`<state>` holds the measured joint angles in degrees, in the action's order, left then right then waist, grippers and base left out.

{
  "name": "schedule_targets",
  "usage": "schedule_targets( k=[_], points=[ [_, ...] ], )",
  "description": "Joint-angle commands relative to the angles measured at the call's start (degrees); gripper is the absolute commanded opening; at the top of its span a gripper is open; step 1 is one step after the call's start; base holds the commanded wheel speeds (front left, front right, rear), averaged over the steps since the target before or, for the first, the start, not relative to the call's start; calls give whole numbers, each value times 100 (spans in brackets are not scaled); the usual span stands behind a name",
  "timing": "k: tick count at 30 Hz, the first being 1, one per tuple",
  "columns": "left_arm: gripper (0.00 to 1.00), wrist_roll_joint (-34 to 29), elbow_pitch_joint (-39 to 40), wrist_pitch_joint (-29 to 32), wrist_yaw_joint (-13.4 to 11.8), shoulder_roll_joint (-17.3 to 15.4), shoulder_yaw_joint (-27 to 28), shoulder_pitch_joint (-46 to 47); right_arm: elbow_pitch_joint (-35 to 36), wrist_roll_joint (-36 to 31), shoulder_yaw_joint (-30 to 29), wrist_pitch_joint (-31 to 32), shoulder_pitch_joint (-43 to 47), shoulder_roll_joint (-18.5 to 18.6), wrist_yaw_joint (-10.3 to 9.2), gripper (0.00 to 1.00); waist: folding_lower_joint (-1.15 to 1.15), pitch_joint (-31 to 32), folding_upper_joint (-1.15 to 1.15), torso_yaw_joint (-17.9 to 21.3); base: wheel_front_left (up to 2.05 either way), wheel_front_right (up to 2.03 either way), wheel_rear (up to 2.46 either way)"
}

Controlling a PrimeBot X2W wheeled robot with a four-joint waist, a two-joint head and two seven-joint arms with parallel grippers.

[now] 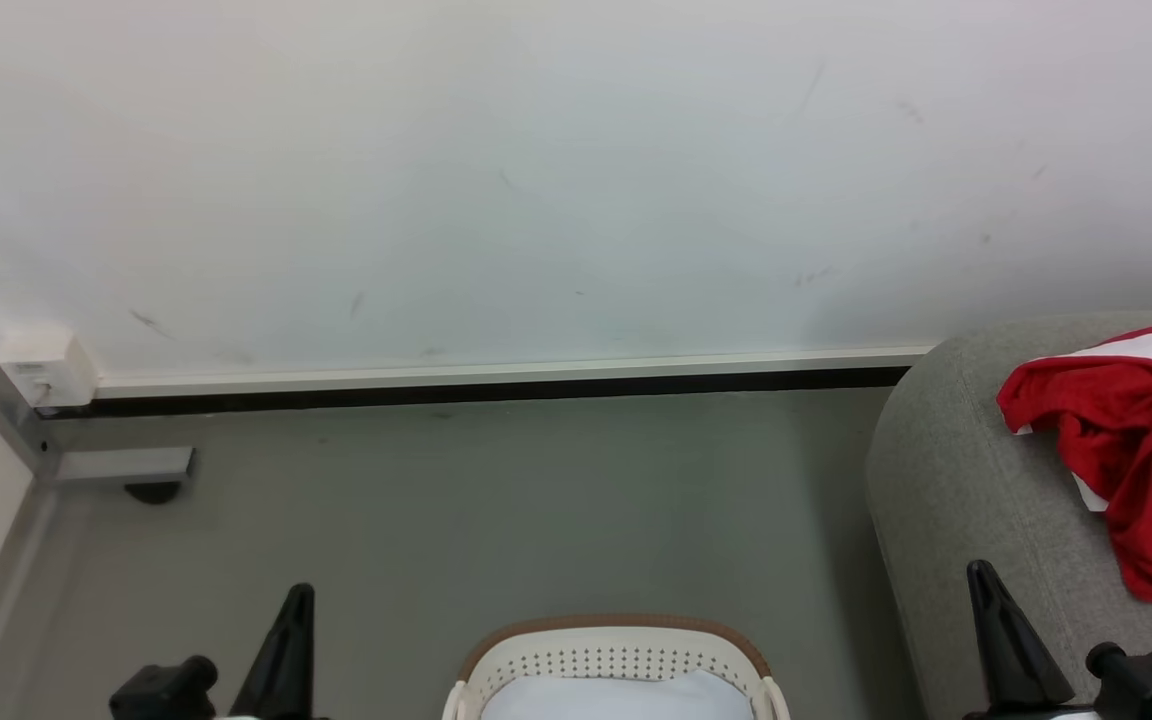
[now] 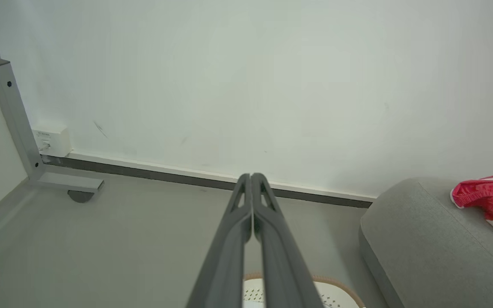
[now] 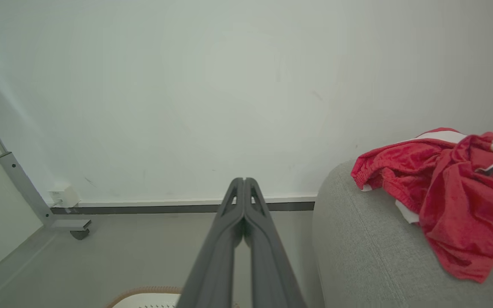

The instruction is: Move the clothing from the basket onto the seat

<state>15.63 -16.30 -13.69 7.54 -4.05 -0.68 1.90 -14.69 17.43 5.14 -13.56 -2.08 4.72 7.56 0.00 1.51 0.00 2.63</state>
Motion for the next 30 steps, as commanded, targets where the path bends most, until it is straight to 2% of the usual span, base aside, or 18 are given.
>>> schedule_targets(
  k=[1,30],
  points=[
    [0,259,72,62,0,-17,56,140,92,255,-56,44,-107,-2,-1,0,0,-2,0,-5,0,0,0],
    [0,2942,379,745,-202,30,280,226,52,2911,-415,717,-295,-17,-4,0,0,-34,0,-67,0,0,0]
  ],
)
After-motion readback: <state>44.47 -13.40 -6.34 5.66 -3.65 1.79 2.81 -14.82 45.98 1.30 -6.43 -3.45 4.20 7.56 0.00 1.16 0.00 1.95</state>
